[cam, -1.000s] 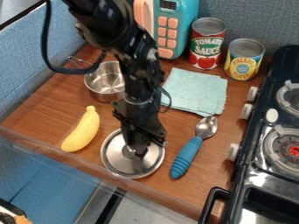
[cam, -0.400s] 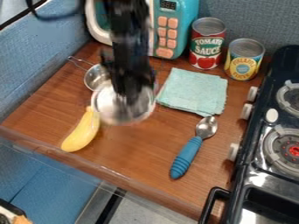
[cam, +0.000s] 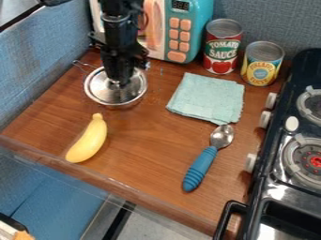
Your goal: Put the silver lid cover in the silver pot
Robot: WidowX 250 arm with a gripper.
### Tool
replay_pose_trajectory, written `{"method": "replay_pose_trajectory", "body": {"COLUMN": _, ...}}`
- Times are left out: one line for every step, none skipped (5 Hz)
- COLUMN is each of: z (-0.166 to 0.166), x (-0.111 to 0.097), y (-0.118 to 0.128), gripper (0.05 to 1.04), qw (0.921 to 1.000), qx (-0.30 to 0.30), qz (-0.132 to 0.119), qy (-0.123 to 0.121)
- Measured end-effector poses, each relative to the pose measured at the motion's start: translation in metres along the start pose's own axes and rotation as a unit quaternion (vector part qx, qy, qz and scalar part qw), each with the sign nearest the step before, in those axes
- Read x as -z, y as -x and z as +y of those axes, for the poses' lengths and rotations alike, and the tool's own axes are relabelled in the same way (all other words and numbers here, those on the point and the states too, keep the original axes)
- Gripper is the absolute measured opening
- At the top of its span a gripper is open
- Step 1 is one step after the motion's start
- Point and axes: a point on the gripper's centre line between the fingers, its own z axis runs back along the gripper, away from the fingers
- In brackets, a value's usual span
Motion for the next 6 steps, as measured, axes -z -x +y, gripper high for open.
{"method": "replay_pose_trajectory", "body": {"z": 0.017, "x": 0.019, "y": -0.013, "gripper": 0.278, "qw": 0.9997, "qx": -0.016, "qz": 0.015, "qy": -0.006}}
{"method": "replay_pose_trajectory", "body": {"z": 0.023, "x": 0.03, "y": -0.022, "gripper": 0.278, "qw": 0.9994, "qx": -0.025, "qz": 0.022, "qy": -0.008}}
{"method": "replay_pose_trajectory", "body": {"z": 0.023, "x": 0.034, "y": -0.025, "gripper": 0.278, "qw": 0.9992, "qx": -0.03, "qz": 0.026, "qy": -0.01}}
{"method": "replay_pose_trajectory", "body": {"z": 0.022, "x": 0.035, "y": -0.029, "gripper": 0.278, "qw": 0.9992, "qx": -0.03, "qz": 0.023, "qy": -0.014}}
{"method": "replay_pose_trajectory", "body": {"z": 0.022, "x": 0.035, "y": -0.03, "gripper": 0.34, "qw": 0.9989, "qx": -0.032, "qz": 0.024, "qy": -0.024}}
{"method": "replay_pose_trajectory", "body": {"z": 0.02, "x": 0.035, "y": -0.03, "gripper": 0.628, "qw": 0.9984, "qx": -0.047, "qz": 0.026, "qy": -0.018}}
